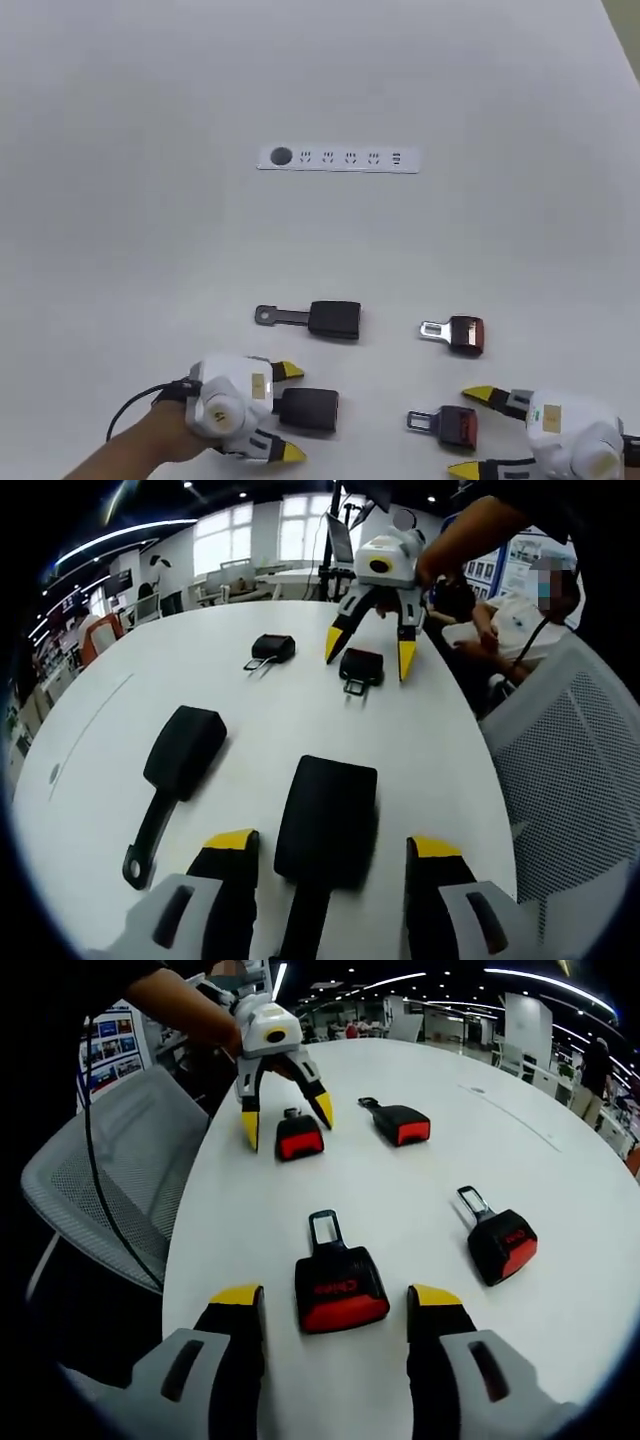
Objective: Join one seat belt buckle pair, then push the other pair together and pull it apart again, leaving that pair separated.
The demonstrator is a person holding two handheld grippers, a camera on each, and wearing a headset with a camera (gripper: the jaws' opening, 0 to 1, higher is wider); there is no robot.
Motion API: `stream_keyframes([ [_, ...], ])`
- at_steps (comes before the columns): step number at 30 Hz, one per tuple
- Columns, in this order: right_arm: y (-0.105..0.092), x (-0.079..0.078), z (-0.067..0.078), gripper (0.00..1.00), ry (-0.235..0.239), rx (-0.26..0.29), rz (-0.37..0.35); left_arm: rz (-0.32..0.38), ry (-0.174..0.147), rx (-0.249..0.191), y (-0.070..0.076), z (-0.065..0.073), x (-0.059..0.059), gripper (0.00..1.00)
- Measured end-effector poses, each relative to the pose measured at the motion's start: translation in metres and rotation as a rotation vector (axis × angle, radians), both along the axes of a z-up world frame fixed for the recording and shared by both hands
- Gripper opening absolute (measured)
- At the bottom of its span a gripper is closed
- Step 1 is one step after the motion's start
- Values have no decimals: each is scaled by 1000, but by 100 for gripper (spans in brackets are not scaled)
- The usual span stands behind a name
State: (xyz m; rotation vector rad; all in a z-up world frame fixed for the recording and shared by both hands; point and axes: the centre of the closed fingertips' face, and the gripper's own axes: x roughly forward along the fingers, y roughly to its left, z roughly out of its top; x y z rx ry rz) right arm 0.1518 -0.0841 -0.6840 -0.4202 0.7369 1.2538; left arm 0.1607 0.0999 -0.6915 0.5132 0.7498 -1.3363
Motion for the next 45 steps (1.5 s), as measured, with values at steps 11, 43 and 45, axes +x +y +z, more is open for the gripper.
stream_keyframes([
  [11, -1, 0, -3, 44, -36, -39, 41, -10, -38, 13, 5, 9, 5, 44],
  [43, -3, 7, -6, 32, -64, -38, 99, -73, -31, 24, 2, 5, 10, 33],
  [45, -2, 7, -6, 32, -64, -54, 105, -70, -29, 28, 2, 4, 10, 33],
])
